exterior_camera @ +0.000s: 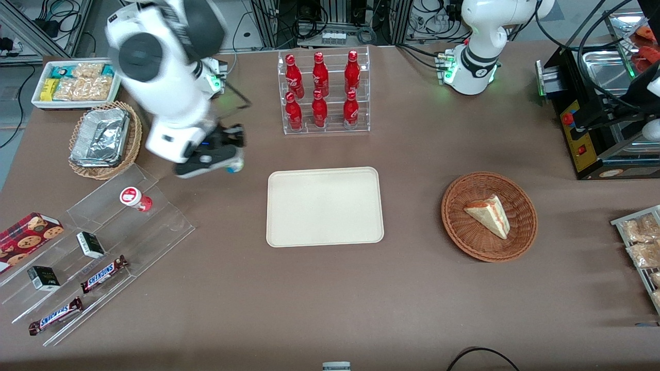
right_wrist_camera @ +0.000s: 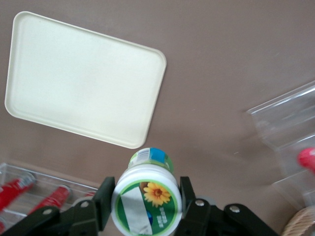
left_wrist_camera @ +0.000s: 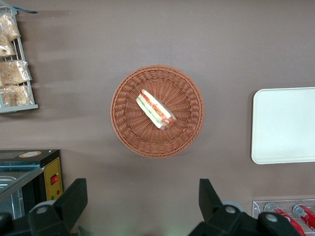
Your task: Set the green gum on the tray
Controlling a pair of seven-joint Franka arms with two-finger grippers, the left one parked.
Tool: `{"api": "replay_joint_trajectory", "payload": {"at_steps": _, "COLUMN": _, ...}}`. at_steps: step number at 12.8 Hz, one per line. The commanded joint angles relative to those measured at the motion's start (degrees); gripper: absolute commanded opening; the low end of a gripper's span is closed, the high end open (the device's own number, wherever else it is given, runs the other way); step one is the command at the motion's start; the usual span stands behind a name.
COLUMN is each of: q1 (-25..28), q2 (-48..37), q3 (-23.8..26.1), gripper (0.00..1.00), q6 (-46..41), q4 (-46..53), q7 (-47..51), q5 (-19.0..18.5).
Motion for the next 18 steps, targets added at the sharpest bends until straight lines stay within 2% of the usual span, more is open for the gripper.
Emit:
{"api": "replay_joint_trajectory", "payload": {"at_steps": 1, "q1": 5.04, "q2": 7.8, "q3": -0.77, "gripper": 0.0, "q6": 4.54, "q4": 4.48, "q7": 9.43, "q5": -0.21}}
{"api": "replay_joint_trajectory", "payload": {"at_steps": 5, "q1": 10.42, "q2": 15.54, "q3": -0.77, "gripper": 0.0, "q6": 14.83, "q4": 4.48, "q7": 21.49, "q5": -0.21}}
{"api": "replay_joint_trajectory", "payload": {"at_steps": 12, "q1": 12.27, "q2": 24.77, "q3": -0.77, "gripper": 0.0, "q6": 29.86, "q4": 2.9, "q7": 24.22, "q5": 0.23}}
{"api": "replay_joint_trajectory", "payload": {"at_steps": 18, "q1": 14.03, "q2": 28.38, "q3": -0.86, "gripper": 0.0, "q6": 37.09, "q4": 0.0, "q7": 26.51, "q5": 0.23}}
